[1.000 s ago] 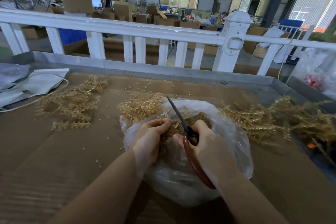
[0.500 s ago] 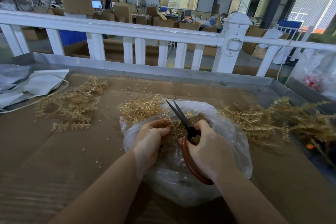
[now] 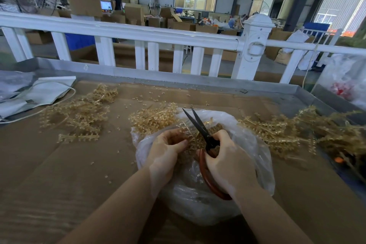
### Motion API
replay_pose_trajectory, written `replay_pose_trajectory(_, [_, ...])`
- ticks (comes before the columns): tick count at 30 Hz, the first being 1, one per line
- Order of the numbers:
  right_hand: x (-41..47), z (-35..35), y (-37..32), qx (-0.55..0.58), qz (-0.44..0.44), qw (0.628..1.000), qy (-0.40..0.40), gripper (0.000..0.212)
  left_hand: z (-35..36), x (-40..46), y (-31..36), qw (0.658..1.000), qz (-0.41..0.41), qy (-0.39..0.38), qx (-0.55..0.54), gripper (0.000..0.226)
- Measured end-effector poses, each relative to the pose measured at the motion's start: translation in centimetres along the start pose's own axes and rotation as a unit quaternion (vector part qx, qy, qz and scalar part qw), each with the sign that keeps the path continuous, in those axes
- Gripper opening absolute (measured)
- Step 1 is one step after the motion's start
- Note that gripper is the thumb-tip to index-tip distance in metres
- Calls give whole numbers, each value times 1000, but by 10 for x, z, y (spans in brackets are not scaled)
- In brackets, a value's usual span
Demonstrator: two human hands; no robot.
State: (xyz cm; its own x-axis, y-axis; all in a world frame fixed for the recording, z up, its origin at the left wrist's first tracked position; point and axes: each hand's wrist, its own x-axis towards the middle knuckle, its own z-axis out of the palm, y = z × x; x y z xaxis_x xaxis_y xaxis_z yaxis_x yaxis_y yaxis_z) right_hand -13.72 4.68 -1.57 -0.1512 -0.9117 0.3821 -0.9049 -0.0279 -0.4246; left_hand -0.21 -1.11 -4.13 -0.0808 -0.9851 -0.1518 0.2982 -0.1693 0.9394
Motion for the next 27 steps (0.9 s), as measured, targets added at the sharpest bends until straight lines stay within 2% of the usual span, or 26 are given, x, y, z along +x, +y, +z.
replay_pose_trajectory(8, [0, -15, -3, 72, 7, 997, 6, 22, 7, -6, 19, 995, 102, 6, 4, 16])
replay_pose_trajectory(15, [-1, -29, -6, 122, 12, 992, -9, 29, 7, -7, 36, 995, 102, 0, -9, 15])
replay_pose_trajectory(20, [-2, -31, -7, 165, 26, 985, -30, 23, 0, -6, 46, 997, 65, -43, -13, 29])
replay_pose_trajectory(24, [-3, -31, -8, 180, 23, 983, -28, 21, -2, -5, 52, 998, 51, -25, -18, 16])
replay_pose_trajectory(27, [-4, -32, -10, 196, 18, 980, -23, 18, -3, -5, 51, 998, 55, -19, -5, 14])
